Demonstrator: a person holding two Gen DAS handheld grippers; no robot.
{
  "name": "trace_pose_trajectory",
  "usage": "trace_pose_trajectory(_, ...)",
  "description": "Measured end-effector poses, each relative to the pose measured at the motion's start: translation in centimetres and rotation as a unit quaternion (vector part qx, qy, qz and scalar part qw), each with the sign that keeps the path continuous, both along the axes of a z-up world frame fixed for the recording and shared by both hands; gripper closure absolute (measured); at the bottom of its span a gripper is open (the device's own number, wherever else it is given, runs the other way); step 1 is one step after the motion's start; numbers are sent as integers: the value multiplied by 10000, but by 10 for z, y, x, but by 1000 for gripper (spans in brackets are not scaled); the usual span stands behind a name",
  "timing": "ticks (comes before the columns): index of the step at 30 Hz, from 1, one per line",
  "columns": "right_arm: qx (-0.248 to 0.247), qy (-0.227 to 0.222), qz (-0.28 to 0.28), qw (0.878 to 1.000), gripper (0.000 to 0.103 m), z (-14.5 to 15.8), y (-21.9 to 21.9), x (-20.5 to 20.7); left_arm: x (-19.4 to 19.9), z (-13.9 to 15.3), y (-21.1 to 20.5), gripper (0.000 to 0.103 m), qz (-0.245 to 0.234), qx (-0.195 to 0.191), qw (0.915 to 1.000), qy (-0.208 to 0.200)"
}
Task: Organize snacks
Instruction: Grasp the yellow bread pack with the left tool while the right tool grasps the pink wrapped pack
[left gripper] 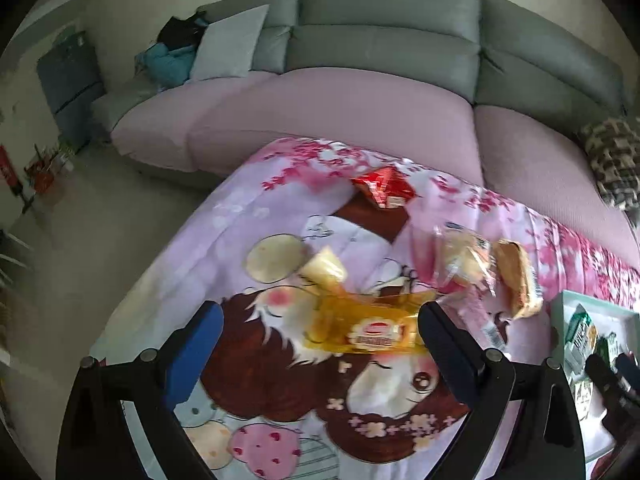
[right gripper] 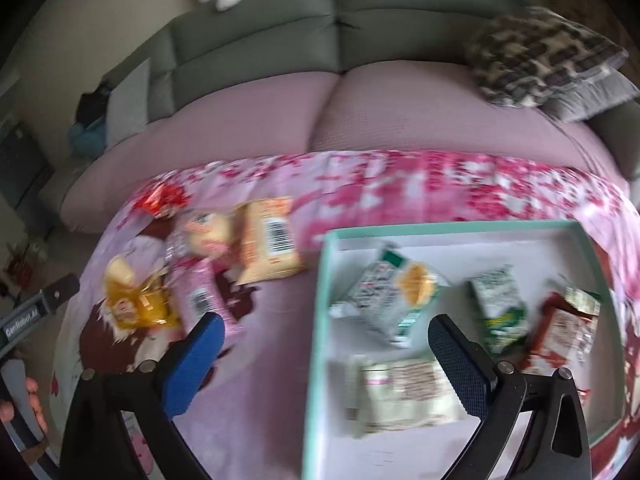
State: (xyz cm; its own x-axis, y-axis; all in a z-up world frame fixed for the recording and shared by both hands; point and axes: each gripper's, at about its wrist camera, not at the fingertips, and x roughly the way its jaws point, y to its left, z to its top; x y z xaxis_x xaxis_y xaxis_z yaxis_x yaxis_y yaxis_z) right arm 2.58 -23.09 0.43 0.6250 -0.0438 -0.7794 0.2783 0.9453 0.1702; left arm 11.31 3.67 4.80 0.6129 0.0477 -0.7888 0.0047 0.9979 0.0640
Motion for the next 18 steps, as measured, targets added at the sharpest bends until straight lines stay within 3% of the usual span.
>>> trace_pose_trajectory(8, -90, 194, 654, 9976, 0, -14, 51, 21, 9, -5, 31, 5, 261, -462, 9985, 156)
trace_pose_trajectory(12, -165, 257, 822, 9961, 0, -19, 65, 27, 12, -10, 32, 5, 235, -617, 9976, 222)
trace_pose_trajectory(18, -158, 361, 945, 9947, 0, -30, 75, 35, 23, -33, 19, 5, 119, -748, 9950, 654)
